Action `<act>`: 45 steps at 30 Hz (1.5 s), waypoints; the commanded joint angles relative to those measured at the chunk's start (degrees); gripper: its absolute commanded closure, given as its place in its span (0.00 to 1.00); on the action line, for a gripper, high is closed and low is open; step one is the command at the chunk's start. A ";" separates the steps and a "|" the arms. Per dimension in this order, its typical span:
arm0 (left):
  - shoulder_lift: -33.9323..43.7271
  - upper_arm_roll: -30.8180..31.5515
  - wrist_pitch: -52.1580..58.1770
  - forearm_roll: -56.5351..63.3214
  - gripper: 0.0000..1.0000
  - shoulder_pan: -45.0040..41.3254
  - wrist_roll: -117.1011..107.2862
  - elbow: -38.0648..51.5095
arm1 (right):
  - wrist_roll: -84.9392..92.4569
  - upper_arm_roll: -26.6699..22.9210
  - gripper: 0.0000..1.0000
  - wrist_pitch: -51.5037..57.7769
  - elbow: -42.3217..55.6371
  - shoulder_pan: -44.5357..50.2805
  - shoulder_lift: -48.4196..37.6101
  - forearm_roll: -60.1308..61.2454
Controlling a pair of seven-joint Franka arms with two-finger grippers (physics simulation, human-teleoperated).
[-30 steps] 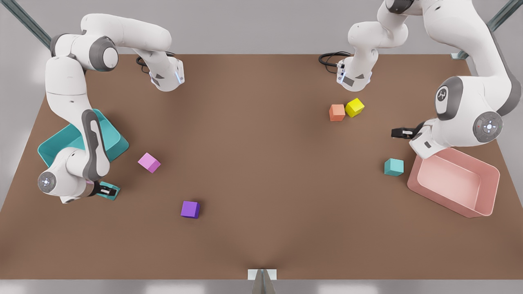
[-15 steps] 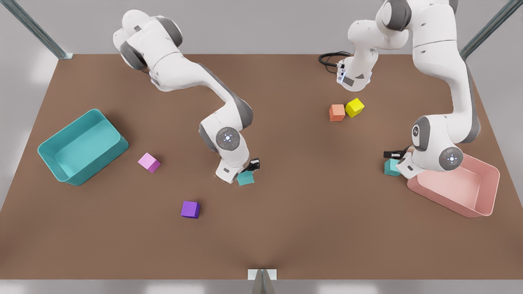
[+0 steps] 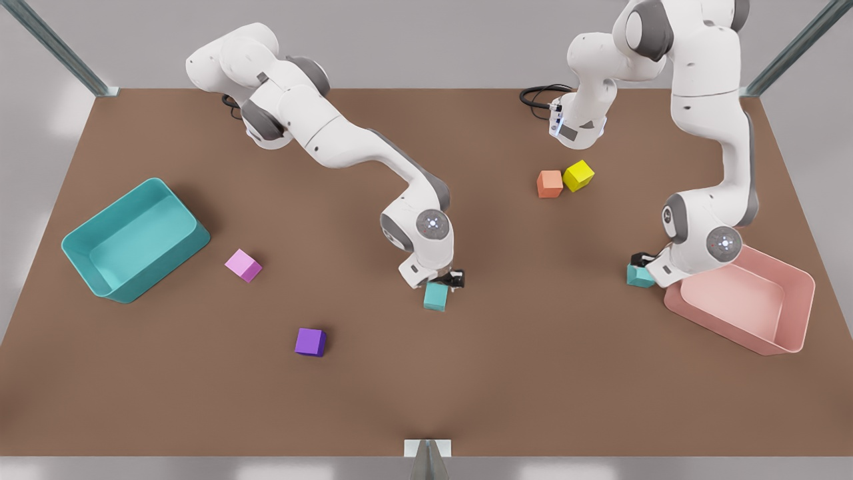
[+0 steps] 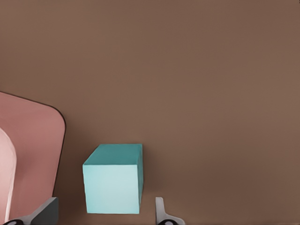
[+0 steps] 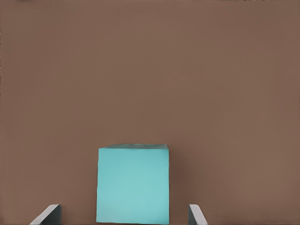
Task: Stack the two blue cubes on top of each other
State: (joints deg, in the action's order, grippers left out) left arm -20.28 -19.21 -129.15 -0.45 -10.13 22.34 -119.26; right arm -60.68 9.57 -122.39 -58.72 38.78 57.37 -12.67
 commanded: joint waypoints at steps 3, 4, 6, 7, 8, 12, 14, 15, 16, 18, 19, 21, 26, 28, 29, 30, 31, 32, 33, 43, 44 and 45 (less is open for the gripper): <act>-1.08 -0.04 -5.23 -0.87 0.00 0.11 13.51 -0.71 | -14.67 0.36 0.00 9.68 -0.17 -3.70 -7.88 3.69; -1.78 -0.04 -6.55 -0.96 0.00 0.28 13.51 -1.06 | -0.69 0.36 0.00 20.77 -0.43 -9.23 -13.24 10.38; -2.13 -0.04 -6.55 -1.05 0.00 0.28 13.43 -1.15 | 26.65 0.27 0.00 39.23 0.01 -22.15 -19.66 14.87; -2.40 -0.04 -6.55 -1.05 0.00 0.46 13.43 -1.15 | 37.20 -0.08 0.00 42.05 0.09 -28.31 -20.46 13.99; -2.40 -0.04 -6.73 -1.05 0.00 0.46 13.43 -1.41 | 45.72 0.01 0.00 42.41 0.09 -33.32 -20.46 13.12; -3.19 -0.04 -6.73 -1.14 0.00 0.46 13.34 -1.76 | 73.07 -0.08 0.00 43.81 0.10 -42.82 -33.37 6.61; -3.27 -0.04 -6.73 -2.28 0.00 0.46 13.34 -2.03 | 73.16 0.27 0.00 46.71 0.19 -42.73 -37.67 6.61; -3.63 -0.04 -7.25 -2.28 0.00 0.46 13.34 -2.03 | 72.55 0.45 0.00 50.83 -0.17 -42.47 -39.53 7.22; -4.15 -0.04 -7.78 -2.28 0.00 0.72 13.34 -2.03 | 72.28 0.01 0.00 51.63 -1.66 -41.85 -41.28 8.01; -4.77 -0.04 -8.22 -2.37 0.00 0.81 13.34 -2.03 | 63.58 -2.28 0.00 47.16 -13.34 -38.78 -49.98 8.46; -5.03 -0.04 -8.22 -2.37 0.00 0.81 13.34 -2.03 | 63.23 -2.28 0.00 44.08 -17.74 -38.78 -52.01 8.54; -5.12 -0.04 -8.31 -3.07 0.00 0.72 13.34 -2.03 | 63.14 -2.36 0.00 43.02 -20.12 -39.04 -50.43 9.16; -6.53 -0.04 -9.63 -3.16 0.00 0.72 13.34 -2.03 | 63.05 -2.45 0.00 43.11 -20.03 -39.48 -49.02 9.07; -6.97 -0.04 -9.80 -3.16 0.00 0.72 13.34 -2.03 | 63.05 -2.45 0.00 43.81 -20.38 -39.74 -48.93 9.16; -7.32 -0.04 -9.89 -3.16 0.07 0.72 13.34 -2.03 | 62.97 -2.45 0.00 44.08 -20.38 -39.83 -48.93 9.16; -7.32 -0.04 -9.89 -3.16 0.12 0.72 13.34 -2.03 | 62.97 -2.45 0.00 44.08 -20.38 -39.83 -48.93 9.16; -7.76 -0.04 -10.33 -3.16 0.14 0.72 13.34 -2.03 | 62.97 -2.45 0.00 44.08 -20.38 -39.83 -48.93 9.16; -8.20 -0.04 -10.77 -3.25 0.14 0.72 13.34 -2.11 | 62.97 -2.45 0.00 44.08 -20.65 -39.83 -48.85 9.16; -8.28 -0.04 -10.77 -3.60 0.15 0.72 13.34 -2.11 | 62.97 -2.45 0.00 44.08 -20.65 -39.83 -48.85 9.16; -3.81 -0.04 -5.24 -4.21 0.33 -2.00 7.10 -2.82 | 62.97 -2.45 0.00 44.16 -21.09 -39.92 -48.49 9.60; -1.78 0.05 -1.55 -4.21 0.33 -3.58 2.80 -2.99 | 62.97 -2.45 0.00 44.16 -21.09 -39.92 -48.49 9.60; 0.41 0.14 2.67 -4.21 0.33 -6.04 -3.09 -2.99 | 62.97 -2.45 0.00 44.16 -21.09 -39.92 -48.49 9.51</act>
State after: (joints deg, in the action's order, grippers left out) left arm -21.14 -19.10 -135.04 -4.18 -15.07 31.80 -122.15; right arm -4.48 7.10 -78.28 -79.83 -1.14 8.96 -3.13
